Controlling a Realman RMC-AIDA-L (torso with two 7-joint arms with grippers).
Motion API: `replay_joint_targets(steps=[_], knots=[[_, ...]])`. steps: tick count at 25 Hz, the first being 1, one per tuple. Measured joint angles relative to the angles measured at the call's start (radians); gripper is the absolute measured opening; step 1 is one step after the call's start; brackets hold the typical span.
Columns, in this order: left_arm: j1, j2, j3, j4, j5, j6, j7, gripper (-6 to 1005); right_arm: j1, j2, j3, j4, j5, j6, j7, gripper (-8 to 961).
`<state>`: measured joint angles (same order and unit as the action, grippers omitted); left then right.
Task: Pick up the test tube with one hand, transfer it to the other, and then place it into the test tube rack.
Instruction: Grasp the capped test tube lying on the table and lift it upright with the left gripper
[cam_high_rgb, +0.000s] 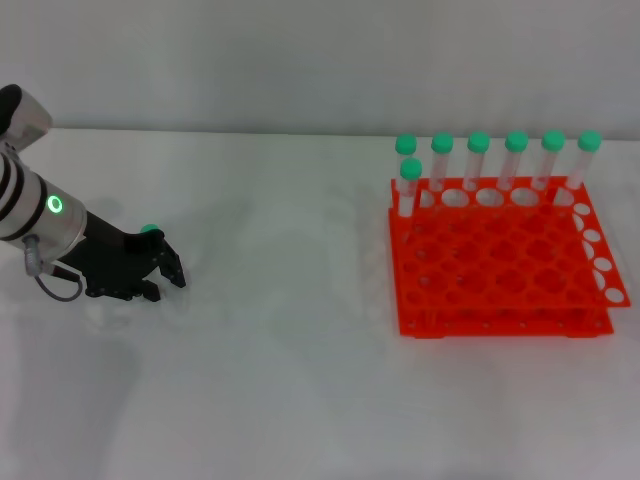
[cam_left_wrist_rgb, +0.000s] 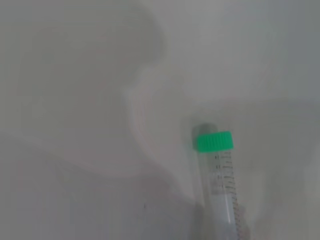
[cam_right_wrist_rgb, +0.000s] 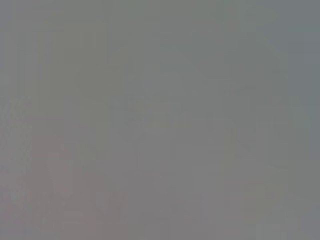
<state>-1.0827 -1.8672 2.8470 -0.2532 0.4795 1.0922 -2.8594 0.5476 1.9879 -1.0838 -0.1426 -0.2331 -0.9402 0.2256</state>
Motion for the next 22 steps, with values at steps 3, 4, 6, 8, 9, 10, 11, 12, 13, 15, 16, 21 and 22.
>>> replay_joint_targets(steps=[3, 4, 6, 8, 9, 10, 11, 12, 13, 15, 16, 21, 22], knots=[[0.000, -0.003, 0.000, -0.001, 0.000, -0.002, 0.000, 382, 0.000, -0.001, 0.001, 0.000, 0.000, 0.000, 0.000, 855], [0.000, -0.004, 0.000, -0.001, -0.001, -0.004, -0.001, 381, 0.000, -0.001, 0.001, 0.000, 0.000, 0.000, 0.000, 855], [-0.001, -0.007, 0.000, -0.001, -0.002, -0.009, -0.002, 381, 0.000, -0.001, 0.001, 0.000, 0.000, 0.000, -0.004, 855], [0.000, -0.008, -0.001, -0.001, -0.003, -0.011, -0.002, 380, 0.001, -0.001, 0.001, 0.000, 0.000, 0.000, -0.008, 855], [0.000, -0.009, -0.001, -0.001, -0.003, -0.012, -0.003, 380, 0.001, -0.001, 0.002, 0.000, 0.000, 0.000, -0.010, 855], [0.001, -0.009, -0.001, -0.001, -0.003, -0.013, -0.004, 380, 0.001, -0.001, 0.002, 0.000, 0.000, 0.000, -0.011, 855], [0.001, -0.009, -0.001, -0.001, -0.003, -0.014, -0.005, 380, 0.002, -0.002, 0.002, 0.000, 0.000, 0.001, -0.011, 855], [0.002, -0.009, -0.001, -0.001, -0.003, -0.015, -0.005, 379, 0.002, -0.002, 0.001, 0.000, 0.000, 0.001, -0.011, 855], [0.002, -0.010, -0.001, -0.001, -0.003, -0.016, -0.006, 379, 0.002, -0.002, 0.001, 0.000, 0.000, 0.001, -0.011, 855], [0.002, -0.012, -0.001, -0.001, -0.003, -0.018, -0.007, 379, 0.003, -0.002, 0.000, 0.000, 0.000, 0.001, -0.011, 855], [0.002, -0.014, -0.001, -0.001, -0.004, -0.019, -0.008, 379, 0.004, -0.002, 0.000, 0.000, 0.000, 0.001, -0.011, 855], [0.002, -0.021, -0.002, -0.002, -0.007, -0.022, -0.024, 378, 0.008, -0.002, -0.001, 0.000, 0.000, 0.001, -0.011, 854], [0.001, -0.022, -0.002, -0.002, -0.007, -0.022, -0.030, 378, 0.008, -0.002, -0.001, 0.000, 0.000, 0.001, -0.011, 854]])
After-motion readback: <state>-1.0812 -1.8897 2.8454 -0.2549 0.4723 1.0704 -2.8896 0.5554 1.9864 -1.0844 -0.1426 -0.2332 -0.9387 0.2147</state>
